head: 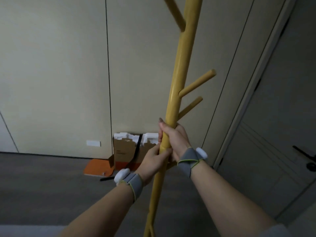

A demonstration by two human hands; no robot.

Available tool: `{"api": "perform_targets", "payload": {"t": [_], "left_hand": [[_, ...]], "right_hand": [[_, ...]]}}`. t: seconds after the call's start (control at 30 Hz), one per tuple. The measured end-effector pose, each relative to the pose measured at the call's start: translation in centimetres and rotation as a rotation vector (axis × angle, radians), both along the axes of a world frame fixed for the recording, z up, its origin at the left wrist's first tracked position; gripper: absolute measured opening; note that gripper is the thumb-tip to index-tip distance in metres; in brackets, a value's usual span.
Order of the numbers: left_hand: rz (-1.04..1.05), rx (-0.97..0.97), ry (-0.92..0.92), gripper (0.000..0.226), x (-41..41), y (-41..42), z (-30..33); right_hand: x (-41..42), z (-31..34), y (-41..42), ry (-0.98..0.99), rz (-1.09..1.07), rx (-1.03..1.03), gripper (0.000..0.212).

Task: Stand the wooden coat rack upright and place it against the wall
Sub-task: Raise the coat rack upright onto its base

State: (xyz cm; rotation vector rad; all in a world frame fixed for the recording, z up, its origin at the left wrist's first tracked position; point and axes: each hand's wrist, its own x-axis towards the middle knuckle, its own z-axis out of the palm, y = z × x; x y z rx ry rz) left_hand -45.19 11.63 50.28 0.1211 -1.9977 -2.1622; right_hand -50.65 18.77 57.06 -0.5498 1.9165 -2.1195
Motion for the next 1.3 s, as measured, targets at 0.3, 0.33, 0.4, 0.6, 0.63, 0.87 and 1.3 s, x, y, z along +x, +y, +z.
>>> {"api": "perform_targets", "payload": {"t": [0.3,0.33,0.4,0.6,0.63,0.87,1.3], "left_hand": [[0.332,-0.195,0.054,0.027,-11.8,-8.3,6.2],[0.353,-0.205,0.048,0.025,-12.5,-9.2,6.6],[0.393,-0.227,0.039,0.022,-14.9,-11.2,7.6],[0.519,-0.289,0.044,0.024,-23.9,-16.0,9.6],[0.536,-0.299,0.051,0.025,-25.1,-16.6,10.2],[0.616,-0.438,0.113,0.038,-28.9,-21.9,13.6],[0.802,-0.222,0.231,0.037,-25.2,-45.8,10.4]], "right_hand": [[-9.7,3.6,-3.9,0.346,-0.112,0.051,0.018],[-10.2,2.4,-3.9,0.319,-0.144,0.053,0.021],[-12.7,0.4,-4.8,0.227,-0.137,0.129,0.021],[-22.4,-4.3,-13.2,-0.050,0.156,0.206,0.031],[-23.8,-4.7,-14.8,-0.052,0.210,0.211,0.034],[-28.7,-2.7,-23.3,0.036,0.370,0.253,0.023],[-28.2,-0.2,-48.3,0.179,0.693,0.309,0.019]]}}
